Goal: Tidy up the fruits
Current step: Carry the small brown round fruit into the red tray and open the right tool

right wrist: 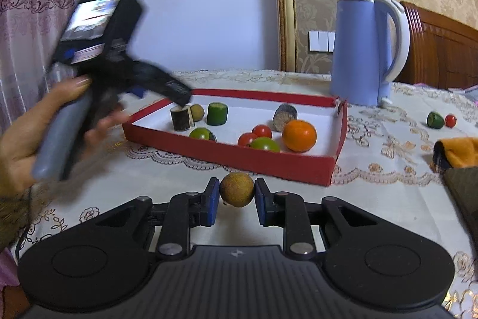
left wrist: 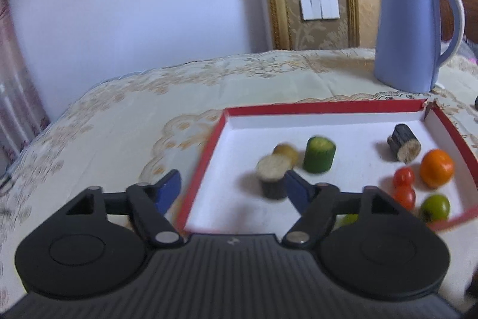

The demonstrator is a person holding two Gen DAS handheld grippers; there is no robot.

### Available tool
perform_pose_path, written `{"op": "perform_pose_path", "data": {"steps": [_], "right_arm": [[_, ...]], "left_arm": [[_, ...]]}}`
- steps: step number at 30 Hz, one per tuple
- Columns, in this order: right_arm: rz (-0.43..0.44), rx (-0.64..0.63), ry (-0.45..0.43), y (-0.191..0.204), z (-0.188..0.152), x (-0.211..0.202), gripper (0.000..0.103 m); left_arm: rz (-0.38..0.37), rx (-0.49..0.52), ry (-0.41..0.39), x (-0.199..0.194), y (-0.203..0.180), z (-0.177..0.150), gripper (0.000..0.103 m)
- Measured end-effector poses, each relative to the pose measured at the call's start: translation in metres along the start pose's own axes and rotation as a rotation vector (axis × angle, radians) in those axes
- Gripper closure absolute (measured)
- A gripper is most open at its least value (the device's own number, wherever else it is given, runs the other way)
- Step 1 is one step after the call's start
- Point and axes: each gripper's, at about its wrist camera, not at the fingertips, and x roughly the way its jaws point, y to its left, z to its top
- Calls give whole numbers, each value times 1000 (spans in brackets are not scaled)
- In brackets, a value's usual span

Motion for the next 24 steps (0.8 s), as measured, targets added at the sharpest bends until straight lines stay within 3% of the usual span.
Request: {"op": "perform_pose_path", "data": {"steps": [6,12,24], "right_arm": [[-27,-43,-31,5,19,7,78],[-27,-62,-38,9,32,17,78],[-71,-88,-23,10,73,67,78]], "left_arm": [[-28,-67,34,-21,18,-33,23],[-25,-76,48,-24,21,-53,14],[-14,-56,61,-20,18,-65,9]]}}
